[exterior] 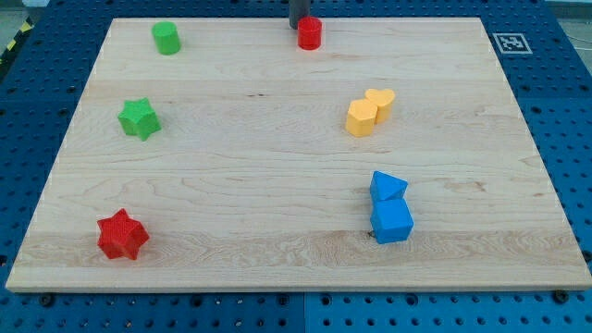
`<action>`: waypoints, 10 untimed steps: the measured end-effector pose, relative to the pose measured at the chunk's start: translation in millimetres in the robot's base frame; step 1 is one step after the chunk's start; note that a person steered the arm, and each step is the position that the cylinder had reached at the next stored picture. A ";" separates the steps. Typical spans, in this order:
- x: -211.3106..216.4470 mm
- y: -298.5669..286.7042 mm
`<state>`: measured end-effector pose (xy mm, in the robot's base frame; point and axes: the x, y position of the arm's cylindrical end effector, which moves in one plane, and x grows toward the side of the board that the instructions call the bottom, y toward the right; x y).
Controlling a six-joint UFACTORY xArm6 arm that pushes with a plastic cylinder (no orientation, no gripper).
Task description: Push red circle slightly down
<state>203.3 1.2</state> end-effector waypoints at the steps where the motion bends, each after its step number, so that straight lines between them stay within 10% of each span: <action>1: 0.0 0.1; 10: 18.4 55.8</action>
